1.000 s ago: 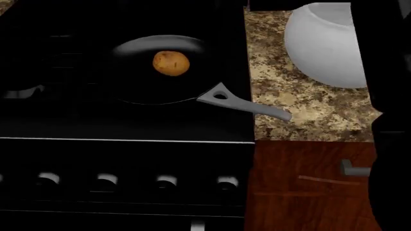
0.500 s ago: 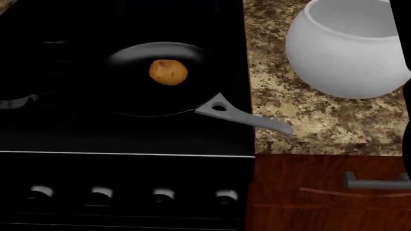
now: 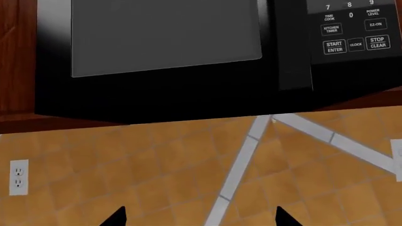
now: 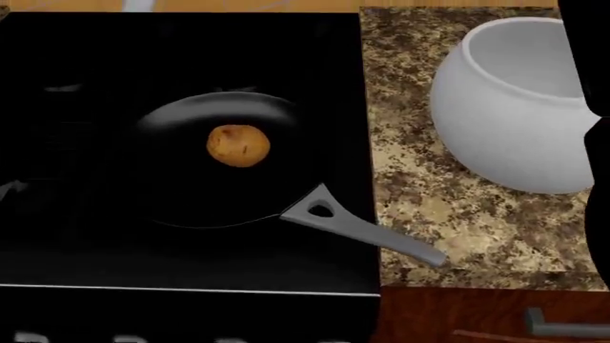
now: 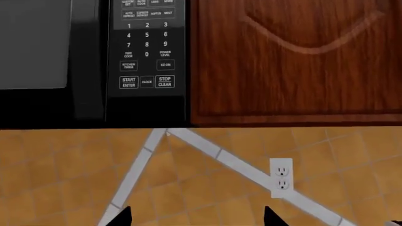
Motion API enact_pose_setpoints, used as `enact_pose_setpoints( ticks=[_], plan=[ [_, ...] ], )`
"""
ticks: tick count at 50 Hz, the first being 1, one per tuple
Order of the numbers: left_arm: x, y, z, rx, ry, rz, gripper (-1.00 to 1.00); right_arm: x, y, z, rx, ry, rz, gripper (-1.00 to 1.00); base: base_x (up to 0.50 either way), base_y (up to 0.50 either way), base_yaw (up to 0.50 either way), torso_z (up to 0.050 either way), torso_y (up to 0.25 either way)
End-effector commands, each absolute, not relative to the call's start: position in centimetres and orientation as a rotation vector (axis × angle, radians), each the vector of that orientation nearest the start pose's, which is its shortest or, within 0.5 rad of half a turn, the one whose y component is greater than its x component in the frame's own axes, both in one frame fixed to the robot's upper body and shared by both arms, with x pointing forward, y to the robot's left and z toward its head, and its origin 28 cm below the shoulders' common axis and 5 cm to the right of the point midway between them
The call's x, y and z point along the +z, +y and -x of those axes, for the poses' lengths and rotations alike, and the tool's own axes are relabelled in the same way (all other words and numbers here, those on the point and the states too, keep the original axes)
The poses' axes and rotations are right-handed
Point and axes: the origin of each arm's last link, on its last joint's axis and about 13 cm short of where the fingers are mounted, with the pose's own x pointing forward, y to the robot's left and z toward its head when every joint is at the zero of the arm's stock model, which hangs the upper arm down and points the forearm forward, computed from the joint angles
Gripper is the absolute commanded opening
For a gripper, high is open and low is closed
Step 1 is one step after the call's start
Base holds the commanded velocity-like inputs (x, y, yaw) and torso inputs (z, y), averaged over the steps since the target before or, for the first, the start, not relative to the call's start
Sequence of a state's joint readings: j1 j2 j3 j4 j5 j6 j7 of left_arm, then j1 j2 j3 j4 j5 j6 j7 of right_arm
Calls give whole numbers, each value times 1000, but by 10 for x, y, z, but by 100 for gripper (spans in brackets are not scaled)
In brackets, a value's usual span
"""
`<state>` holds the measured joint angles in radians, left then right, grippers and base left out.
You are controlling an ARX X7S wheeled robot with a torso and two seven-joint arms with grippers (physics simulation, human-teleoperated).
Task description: Pick the potato from the pan and place it in the bowl.
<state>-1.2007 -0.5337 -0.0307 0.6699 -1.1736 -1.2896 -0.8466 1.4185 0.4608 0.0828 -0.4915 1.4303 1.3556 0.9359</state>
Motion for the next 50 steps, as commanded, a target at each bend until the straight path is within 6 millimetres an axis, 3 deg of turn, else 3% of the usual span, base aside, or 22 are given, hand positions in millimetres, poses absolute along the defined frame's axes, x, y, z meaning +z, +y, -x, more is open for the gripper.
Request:
enact_pose_setpoints(
  ticks=[1, 38, 50],
  plan=[
    [343, 244, -220, 100, -452, -90, 100, 386, -127, -214, 68, -435, -20, 100, 250, -8, 0, 0, 0],
    [339, 250, -214, 104, -452, -83, 100, 380, -123, -214, 100, -405, -33, 100, 460, -10, 0, 0, 1],
    [336, 253, -213, 111, -449, -71, 100, 384, -116, -209, 142, -361, -3, 100, 3, 0, 0, 0, 1]
  ],
)
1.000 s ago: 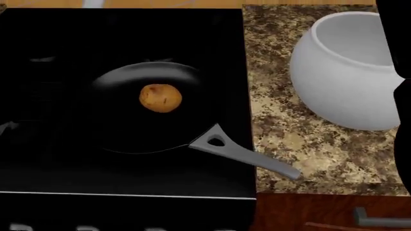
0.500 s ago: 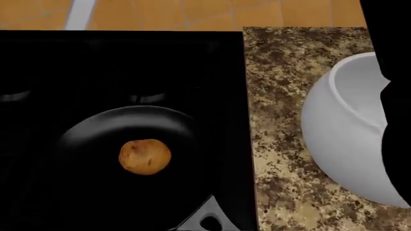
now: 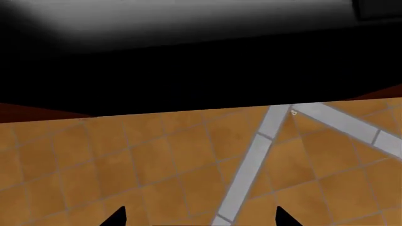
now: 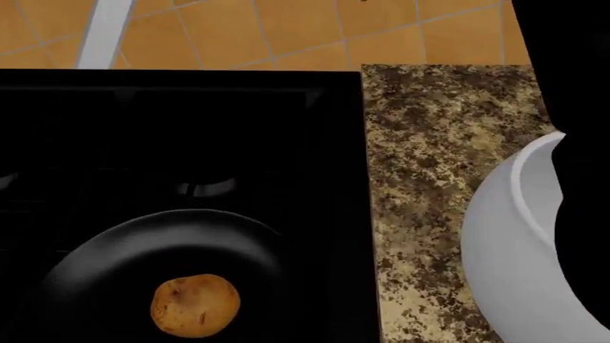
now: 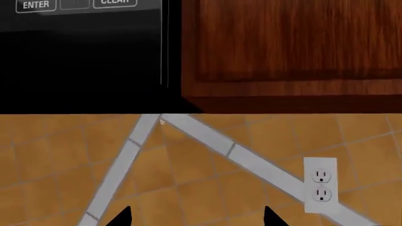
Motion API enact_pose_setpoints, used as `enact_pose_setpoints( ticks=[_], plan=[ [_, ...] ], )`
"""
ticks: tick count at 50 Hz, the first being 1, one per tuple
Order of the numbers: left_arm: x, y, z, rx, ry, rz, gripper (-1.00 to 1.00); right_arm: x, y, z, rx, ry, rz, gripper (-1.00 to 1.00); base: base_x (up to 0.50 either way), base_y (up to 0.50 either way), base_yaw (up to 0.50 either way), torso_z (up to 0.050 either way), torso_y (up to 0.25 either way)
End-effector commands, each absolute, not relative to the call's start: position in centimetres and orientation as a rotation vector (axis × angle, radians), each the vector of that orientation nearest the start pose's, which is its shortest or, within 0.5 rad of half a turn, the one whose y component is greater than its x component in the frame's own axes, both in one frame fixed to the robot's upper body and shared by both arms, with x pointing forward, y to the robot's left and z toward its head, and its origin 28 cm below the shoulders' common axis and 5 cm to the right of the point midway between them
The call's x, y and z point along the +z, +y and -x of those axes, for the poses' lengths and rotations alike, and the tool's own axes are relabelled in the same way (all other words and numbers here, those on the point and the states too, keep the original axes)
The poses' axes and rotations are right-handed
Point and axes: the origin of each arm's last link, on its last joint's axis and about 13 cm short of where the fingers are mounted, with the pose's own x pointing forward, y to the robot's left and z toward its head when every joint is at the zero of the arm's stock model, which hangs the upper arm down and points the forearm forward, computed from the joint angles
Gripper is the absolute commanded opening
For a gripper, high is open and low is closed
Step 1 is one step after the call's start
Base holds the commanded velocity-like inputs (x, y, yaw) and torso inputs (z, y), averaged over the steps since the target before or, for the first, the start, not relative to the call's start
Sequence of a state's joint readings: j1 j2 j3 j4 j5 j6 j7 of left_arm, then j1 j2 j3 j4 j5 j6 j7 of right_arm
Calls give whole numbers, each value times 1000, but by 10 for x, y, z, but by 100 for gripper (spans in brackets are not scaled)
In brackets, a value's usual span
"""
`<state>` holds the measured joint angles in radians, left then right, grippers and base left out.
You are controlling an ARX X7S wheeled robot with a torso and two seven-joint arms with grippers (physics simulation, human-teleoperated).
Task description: Pick the potato from the pan and place it in the bowl.
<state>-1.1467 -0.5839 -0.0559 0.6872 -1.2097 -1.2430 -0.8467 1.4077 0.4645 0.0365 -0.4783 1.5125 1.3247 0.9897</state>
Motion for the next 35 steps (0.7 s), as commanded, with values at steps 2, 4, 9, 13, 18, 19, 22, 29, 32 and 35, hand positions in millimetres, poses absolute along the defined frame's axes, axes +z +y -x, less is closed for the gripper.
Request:
enact_pose_setpoints(
  ticks=[2, 4, 9, 13, 18, 19, 22, 29, 32, 35],
  plan=[
    [335, 253, -213, 114, -448, -70, 100, 388, -115, -208, 172, -349, 4, 100, 0, 0, 0, 0, 0],
    [336, 253, -213, 116, -448, -70, 100, 391, -112, -209, 225, -313, -1, 100, 0, 0, 0, 0, 0],
    [337, 253, -212, 123, -450, -69, 100, 392, -107, -214, 333, -214, 1, 100, 0, 0, 0, 0, 0],
    [337, 253, -212, 126, -449, -74, 100, 391, -105, -220, 388, -143, -13, 100, 0, 0, 0, 0, 0],
    [336, 253, -214, 129, -444, -70, 100, 386, -99, -229, 442, -29, 12, 100, 0, 0, 0, 0, 0],
    [337, 253, -213, 131, -446, -70, 100, 384, -98, -231, 449, -7, 16, 100, 0, 0, 0, 0, 0],
    [337, 253, -213, 132, -447, -71, 100, 377, -95, -235, 477, 35, 23, 100, 0, 0, 0, 0, 0],
    [336, 254, -213, 139, -440, -76, 100, 364, -89, -241, 581, 148, 63, 100, 0, 0, 0, 0, 0],
    [336, 253, -214, 140, -435, -78, 100, 363, -90, -240, 666, 188, 106, 100, 0, 0, 0, 0, 0],
    [336, 252, -215, 138, -434, -81, 100, 366, -93, -243, 708, 203, 117, 100, 0, 0, 0, 0, 0]
  ],
)
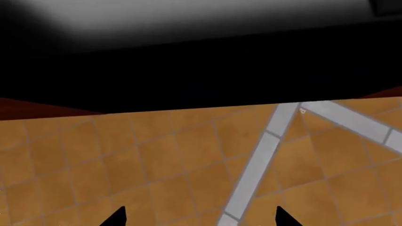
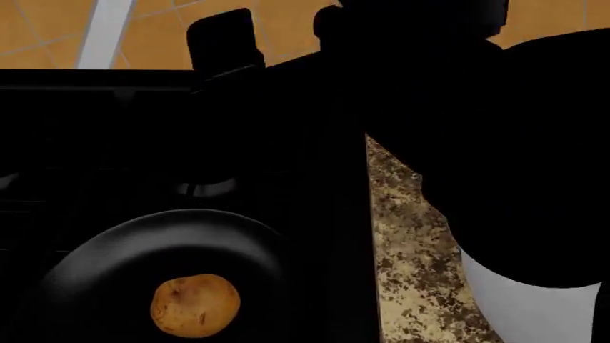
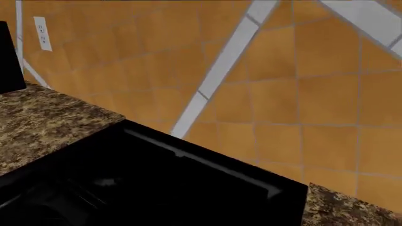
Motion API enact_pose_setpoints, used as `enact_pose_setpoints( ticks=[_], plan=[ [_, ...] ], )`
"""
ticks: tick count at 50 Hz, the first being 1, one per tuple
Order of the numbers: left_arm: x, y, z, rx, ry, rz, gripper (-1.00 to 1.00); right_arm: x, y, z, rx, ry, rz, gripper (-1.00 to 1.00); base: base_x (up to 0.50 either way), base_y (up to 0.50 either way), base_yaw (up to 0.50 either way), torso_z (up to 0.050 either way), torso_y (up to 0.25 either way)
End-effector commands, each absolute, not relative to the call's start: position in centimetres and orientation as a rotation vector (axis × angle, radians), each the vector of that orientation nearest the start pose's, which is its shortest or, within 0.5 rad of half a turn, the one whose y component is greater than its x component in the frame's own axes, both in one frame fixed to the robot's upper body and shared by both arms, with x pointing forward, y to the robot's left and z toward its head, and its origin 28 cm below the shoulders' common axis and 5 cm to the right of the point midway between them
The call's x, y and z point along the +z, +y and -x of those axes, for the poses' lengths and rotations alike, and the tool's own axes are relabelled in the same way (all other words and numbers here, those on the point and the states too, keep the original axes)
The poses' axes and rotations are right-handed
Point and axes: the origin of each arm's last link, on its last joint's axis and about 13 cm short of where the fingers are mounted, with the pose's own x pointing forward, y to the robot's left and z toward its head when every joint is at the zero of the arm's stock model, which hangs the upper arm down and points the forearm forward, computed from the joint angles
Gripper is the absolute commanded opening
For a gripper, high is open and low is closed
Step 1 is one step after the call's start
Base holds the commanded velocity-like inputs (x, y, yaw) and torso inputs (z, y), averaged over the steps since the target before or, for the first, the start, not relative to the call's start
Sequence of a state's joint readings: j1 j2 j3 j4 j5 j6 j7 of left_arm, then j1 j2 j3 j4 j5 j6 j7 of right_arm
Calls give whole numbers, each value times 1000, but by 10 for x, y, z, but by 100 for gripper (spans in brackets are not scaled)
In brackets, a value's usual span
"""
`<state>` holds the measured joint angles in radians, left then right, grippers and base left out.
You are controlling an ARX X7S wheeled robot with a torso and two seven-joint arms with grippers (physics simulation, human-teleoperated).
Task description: Pick the potato from the pan and place it in the bowl.
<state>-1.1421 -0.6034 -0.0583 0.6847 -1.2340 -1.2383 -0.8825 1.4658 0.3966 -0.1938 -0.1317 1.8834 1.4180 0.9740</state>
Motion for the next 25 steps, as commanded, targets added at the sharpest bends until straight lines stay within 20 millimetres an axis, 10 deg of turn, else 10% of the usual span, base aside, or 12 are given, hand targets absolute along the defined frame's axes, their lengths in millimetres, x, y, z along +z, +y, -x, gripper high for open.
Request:
enact_pose_setpoints(
  ticks=[1, 25],
  plan=[
    [336, 251, -215, 138, -433, -84, 100, 368, -95, -244, 725, 211, 134, 100, 0, 0, 0, 0, 0],
    [332, 247, -217, 149, -419, -94, 100, 357, -108, -247, 828, 269, 211, 100, 0, 0, 0, 0, 0]
  ],
)
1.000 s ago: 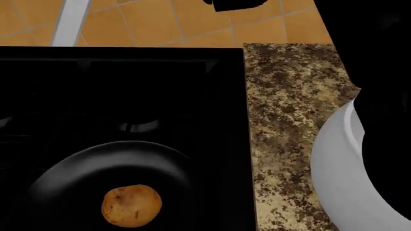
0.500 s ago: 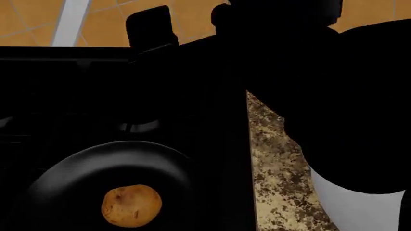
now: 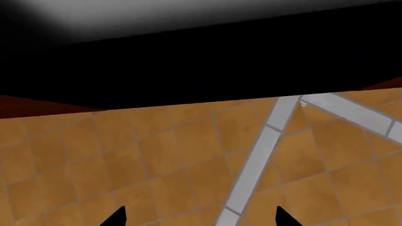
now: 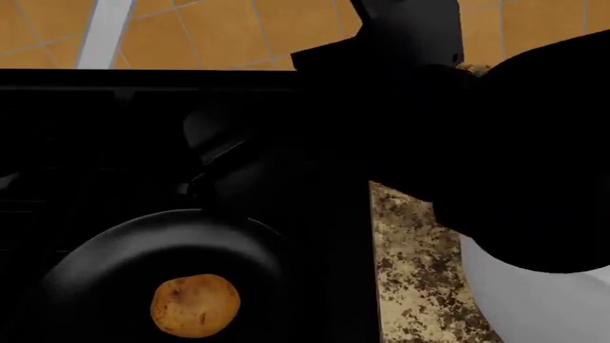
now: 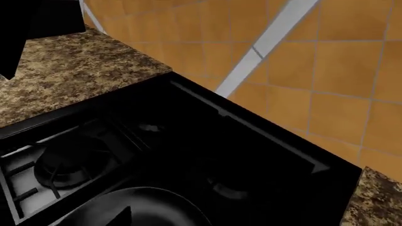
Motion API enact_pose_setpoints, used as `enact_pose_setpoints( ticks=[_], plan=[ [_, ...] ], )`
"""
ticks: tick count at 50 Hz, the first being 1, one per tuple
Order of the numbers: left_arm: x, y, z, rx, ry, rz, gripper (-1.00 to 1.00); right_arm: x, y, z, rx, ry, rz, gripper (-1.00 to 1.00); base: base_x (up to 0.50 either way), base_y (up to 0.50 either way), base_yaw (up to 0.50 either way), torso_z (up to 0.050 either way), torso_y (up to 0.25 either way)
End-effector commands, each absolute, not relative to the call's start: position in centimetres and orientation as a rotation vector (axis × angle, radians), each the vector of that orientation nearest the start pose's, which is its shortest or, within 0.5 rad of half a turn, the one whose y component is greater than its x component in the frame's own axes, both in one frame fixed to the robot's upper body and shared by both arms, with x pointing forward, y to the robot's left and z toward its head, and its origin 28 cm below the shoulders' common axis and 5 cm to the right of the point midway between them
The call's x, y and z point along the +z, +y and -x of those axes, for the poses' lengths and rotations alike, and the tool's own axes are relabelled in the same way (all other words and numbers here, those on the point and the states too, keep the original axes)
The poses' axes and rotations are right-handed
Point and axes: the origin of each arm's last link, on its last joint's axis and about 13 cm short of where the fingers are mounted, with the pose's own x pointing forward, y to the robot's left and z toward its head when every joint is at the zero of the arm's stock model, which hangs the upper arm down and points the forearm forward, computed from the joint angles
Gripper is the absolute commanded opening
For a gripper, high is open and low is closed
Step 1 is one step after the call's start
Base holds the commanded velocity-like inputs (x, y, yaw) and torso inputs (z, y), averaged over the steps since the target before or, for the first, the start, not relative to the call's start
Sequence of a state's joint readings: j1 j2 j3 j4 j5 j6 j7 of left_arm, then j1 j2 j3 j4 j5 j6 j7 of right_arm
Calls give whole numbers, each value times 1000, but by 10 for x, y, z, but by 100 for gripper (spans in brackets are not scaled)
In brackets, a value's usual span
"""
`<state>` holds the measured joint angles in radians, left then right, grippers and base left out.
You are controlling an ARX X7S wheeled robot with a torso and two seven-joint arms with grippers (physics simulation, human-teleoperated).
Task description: Pick the potato from the pan and place it in the bowl.
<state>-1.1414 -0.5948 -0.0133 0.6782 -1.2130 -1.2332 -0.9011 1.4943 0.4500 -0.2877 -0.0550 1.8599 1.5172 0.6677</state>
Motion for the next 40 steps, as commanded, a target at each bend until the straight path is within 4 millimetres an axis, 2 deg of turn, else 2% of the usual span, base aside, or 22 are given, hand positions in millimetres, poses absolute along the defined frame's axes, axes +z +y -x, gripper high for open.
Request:
enact_pose_setpoints(
  ticks=[1, 17, 23, 30, 40],
  plan=[
    [331, 247, -218, 149, -418, -93, 100, 357, -108, -247, 842, 272, 220, 100, 0, 0, 0, 0, 0],
    [325, 249, -221, 170, -398, -91, 100, 366, -105, -268, 1018, 308, 351, 100, 0, 0, 0, 0, 0],
    [325, 248, -221, 181, -391, -100, 100, 381, -108, -278, 1085, 316, 408, 100, 0, 0, 0, 0, 0],
    [328, 245, -218, 203, -386, -113, 100, 386, -111, -289, 1126, 346, 462, 100, 0, 0, 0, 0, 0],
    [327, 249, -211, 250, -381, -116, 100, 385, -99, -299, 1217, 428, 553, 100, 0, 0, 0, 0, 0]
  ],
)
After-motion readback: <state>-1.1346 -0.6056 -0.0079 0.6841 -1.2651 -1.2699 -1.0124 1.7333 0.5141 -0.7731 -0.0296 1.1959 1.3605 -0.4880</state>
